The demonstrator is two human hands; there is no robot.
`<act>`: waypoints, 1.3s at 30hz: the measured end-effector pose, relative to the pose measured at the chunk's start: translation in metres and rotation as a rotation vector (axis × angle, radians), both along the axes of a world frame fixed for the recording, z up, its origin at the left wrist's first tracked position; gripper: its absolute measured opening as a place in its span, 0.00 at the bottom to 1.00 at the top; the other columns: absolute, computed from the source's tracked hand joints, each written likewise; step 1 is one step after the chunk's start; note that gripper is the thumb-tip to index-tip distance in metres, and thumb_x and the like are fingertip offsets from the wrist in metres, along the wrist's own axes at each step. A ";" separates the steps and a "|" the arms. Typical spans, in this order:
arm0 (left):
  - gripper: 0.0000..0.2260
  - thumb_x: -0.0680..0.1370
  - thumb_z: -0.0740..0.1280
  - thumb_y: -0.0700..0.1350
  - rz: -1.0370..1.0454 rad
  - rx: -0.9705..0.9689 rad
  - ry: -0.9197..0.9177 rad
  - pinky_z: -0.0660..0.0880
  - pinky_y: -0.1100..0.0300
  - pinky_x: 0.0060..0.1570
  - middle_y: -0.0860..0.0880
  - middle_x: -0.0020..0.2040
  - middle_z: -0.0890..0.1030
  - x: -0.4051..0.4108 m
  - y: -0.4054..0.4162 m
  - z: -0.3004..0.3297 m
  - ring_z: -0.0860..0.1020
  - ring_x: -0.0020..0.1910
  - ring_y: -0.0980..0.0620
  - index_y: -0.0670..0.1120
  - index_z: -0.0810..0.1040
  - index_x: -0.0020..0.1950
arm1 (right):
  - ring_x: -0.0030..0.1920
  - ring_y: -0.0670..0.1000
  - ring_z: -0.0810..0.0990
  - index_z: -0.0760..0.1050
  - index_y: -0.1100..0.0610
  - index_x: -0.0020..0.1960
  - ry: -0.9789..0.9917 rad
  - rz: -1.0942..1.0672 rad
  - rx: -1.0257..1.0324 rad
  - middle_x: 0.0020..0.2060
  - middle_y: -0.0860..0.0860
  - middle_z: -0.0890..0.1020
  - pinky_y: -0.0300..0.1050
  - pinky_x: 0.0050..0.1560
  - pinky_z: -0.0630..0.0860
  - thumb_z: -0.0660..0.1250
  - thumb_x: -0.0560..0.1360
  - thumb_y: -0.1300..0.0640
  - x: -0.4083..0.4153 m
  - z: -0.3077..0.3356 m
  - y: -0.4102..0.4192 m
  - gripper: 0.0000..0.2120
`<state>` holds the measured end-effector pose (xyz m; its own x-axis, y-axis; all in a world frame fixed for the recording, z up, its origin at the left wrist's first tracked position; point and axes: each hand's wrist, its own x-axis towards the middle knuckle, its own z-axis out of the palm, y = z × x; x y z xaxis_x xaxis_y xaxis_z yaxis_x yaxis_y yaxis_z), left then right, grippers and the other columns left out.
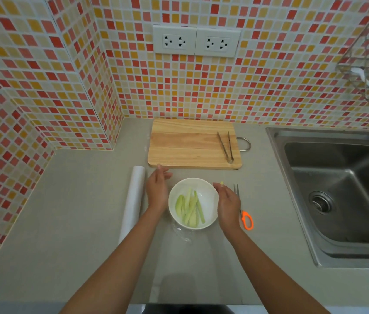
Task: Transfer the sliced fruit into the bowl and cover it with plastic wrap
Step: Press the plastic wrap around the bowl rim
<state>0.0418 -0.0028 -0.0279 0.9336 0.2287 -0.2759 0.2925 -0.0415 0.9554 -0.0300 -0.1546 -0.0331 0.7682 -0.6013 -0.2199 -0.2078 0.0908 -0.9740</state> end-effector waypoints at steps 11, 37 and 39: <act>0.07 0.75 0.70 0.40 -0.094 -0.099 0.254 0.78 0.54 0.53 0.42 0.51 0.84 -0.020 0.004 0.000 0.82 0.51 0.45 0.39 0.83 0.51 | 0.50 0.50 0.81 0.83 0.58 0.53 0.051 0.074 0.007 0.46 0.52 0.84 0.45 0.55 0.74 0.62 0.79 0.54 0.015 0.002 0.008 0.13; 0.12 0.74 0.64 0.34 -0.132 0.225 0.338 0.76 0.58 0.46 0.43 0.56 0.80 0.010 0.004 -0.012 0.80 0.51 0.44 0.43 0.79 0.55 | 0.36 0.52 0.68 0.71 0.60 0.33 0.107 0.080 0.111 0.29 0.53 0.70 0.44 0.38 0.64 0.59 0.79 0.62 0.009 -0.013 0.002 0.16; 0.13 0.74 0.64 0.34 -0.093 0.335 0.194 0.73 0.58 0.45 0.44 0.53 0.79 0.004 0.004 -0.009 0.79 0.48 0.45 0.43 0.78 0.57 | 0.38 0.51 0.74 0.79 0.65 0.40 0.102 0.085 0.115 0.33 0.53 0.77 0.43 0.40 0.70 0.58 0.79 0.62 0.008 -0.009 0.001 0.14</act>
<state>0.0461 0.0011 -0.0368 0.8923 0.2526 -0.3741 0.4468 -0.3764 0.8116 -0.0222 -0.1540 -0.0421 0.7855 -0.5014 -0.3626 -0.3162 0.1784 -0.9318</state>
